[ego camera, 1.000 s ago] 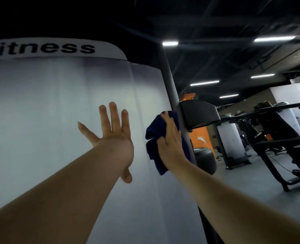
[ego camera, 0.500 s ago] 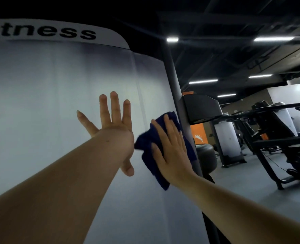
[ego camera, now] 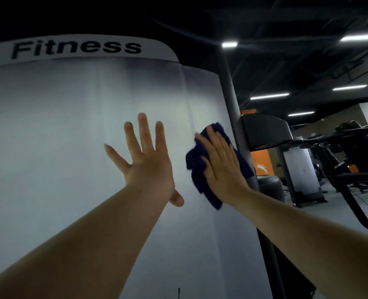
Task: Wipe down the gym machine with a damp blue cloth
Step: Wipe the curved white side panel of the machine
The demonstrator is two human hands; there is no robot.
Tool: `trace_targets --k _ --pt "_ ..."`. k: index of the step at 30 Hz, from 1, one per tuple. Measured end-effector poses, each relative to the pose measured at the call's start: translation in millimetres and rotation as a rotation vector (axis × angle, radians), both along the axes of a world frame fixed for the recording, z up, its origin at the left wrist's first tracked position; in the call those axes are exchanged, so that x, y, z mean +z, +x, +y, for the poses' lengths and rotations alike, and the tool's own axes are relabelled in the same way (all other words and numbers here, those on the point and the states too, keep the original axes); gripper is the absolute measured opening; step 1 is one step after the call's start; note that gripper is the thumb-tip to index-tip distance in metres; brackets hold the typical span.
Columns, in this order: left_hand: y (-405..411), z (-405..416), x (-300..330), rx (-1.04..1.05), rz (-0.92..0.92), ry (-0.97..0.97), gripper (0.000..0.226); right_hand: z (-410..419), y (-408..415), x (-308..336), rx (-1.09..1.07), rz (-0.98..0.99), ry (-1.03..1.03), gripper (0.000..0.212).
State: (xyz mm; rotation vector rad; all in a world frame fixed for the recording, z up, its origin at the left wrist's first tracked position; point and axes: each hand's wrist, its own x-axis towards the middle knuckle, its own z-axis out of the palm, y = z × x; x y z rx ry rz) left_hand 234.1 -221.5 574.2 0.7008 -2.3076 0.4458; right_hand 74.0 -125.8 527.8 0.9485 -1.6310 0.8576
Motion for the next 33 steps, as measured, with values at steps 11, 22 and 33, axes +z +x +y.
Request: trace_targets --k 11,22,33 --pt "47.1 -44.5 0.7 -0.025 -0.145 -0.229 0.154 -17.5 38.9 17.0 -0.056 0.110 0.175 0.059" --pt "64.8 -69.1 4.1 0.040 -0.108 -0.204 0.155 -33.8 50.7 23.0 -0.135 0.329 0.301 0.051" --pt "70.8 -83.4 -4.0 0.028 0.044 0.083 0.159 -51.0 61.7 49.5 -0.185 0.425 0.360 0.055"
